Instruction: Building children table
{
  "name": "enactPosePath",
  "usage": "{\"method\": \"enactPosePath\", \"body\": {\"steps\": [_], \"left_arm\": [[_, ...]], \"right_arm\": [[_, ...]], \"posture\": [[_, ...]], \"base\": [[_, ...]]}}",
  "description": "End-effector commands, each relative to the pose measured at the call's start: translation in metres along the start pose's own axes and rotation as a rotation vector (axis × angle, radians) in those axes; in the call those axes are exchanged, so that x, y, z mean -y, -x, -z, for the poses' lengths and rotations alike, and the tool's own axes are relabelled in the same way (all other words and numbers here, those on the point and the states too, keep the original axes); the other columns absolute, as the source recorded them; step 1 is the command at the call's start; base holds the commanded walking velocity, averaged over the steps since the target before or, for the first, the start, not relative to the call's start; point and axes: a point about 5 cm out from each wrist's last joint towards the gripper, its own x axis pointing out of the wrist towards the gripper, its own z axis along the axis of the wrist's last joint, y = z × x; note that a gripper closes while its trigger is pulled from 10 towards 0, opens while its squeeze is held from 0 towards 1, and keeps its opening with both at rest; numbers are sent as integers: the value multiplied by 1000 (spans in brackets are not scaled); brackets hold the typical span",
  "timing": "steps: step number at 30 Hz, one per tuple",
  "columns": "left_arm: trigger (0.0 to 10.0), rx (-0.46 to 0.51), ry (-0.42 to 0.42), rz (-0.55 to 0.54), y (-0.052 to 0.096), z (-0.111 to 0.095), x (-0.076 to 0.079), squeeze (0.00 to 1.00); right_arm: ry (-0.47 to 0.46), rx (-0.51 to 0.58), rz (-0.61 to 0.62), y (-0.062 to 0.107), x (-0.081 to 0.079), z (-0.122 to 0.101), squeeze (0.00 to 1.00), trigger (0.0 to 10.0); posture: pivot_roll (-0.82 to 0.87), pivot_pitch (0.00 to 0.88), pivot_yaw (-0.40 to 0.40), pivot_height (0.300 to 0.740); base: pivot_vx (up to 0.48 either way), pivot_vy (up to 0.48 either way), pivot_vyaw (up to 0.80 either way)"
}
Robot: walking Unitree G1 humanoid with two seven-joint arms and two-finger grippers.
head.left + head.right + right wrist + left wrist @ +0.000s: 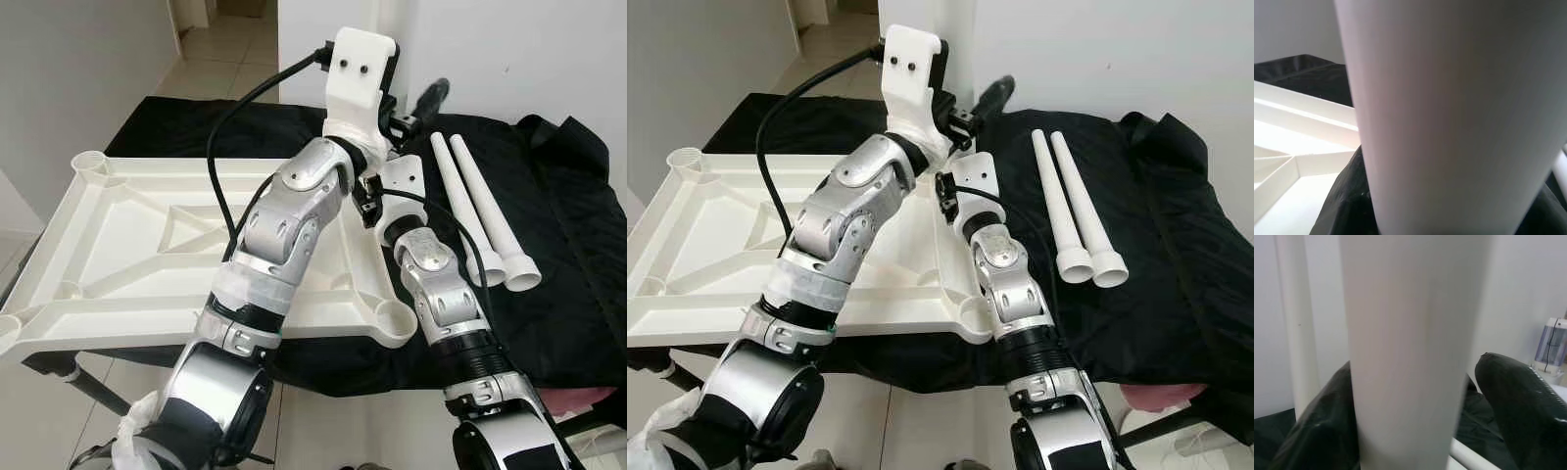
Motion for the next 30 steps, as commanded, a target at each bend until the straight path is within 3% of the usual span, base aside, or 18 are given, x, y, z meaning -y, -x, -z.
{"method": "enactPosePath", "body": {"steps": [1,4,5,13,19,25,30], "left_arm": [[10000,0,-10,95,1,1,11,455],[10000,3,-18,108,2,1,13,455],[10000,10,-22,112,3,0,13,0],[10000,43,-22,77,10,-3,7,0],[10000,76,17,21,19,-8,-7,0],[10000,23,-4,-64,32,2,-26,0],[10000,-14,-59,-171,53,15,-46,0]], "right_arm": [[-44,-3,50,-3,7,-3,0,10000],[-58,-8,65,-3,9,-3,0,10000],[-67,-11,78,-3,11,-2,0,10000],[-98,-20,114,2,16,1,0,10000],[-117,-37,166,9,21,8,0,10000],[-138,-38,224,15,29,12,0,10000],[-150,-31,251,22,35,14,0,10000]], "posture": [[-21,0,-10,740],[-22,0,-9,740],[-23,0,-6,740],[-25,0,-4,740],[-22,0,-8,740],[-23,0,-9,740],[-26,0,-21,740]], "base": [[0,0,0],[0,0,0],[0,0,0],[0,0,0],[0,0,0],[0,0,0],[0,0,0]]}}
